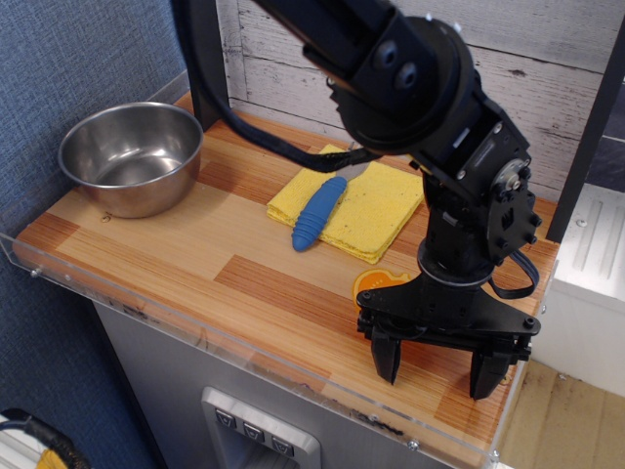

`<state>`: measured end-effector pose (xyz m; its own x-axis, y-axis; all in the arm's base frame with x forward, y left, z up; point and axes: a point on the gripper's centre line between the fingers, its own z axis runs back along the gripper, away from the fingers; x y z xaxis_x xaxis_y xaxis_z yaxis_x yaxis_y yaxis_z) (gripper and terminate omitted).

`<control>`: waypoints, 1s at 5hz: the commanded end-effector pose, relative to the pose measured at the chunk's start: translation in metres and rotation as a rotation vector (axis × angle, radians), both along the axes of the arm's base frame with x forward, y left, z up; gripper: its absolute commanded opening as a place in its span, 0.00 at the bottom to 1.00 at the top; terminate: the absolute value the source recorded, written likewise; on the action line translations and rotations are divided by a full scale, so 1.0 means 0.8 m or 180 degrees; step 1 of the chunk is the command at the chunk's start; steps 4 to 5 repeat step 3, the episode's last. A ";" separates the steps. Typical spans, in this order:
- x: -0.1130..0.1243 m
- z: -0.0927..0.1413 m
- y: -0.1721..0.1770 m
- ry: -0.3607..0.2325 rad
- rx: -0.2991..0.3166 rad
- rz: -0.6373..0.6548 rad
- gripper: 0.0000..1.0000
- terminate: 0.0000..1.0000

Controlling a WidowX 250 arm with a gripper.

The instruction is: Place the cheese wedge on the front right side of the table

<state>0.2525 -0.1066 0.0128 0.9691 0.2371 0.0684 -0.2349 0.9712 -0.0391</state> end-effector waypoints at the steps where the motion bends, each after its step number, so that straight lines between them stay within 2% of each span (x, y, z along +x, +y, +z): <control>1: 0.071 0.138 0.115 -0.0460 -0.0378 -0.0888 1.00 0.00; 2: 0.091 0.199 0.176 -0.0189 -0.0417 -0.0981 1.00 0.00; 3: 0.103 0.244 0.239 0.0012 -0.0527 -0.1128 1.00 1.00; 5: 0.103 0.244 0.239 0.0012 -0.0527 -0.1128 1.00 1.00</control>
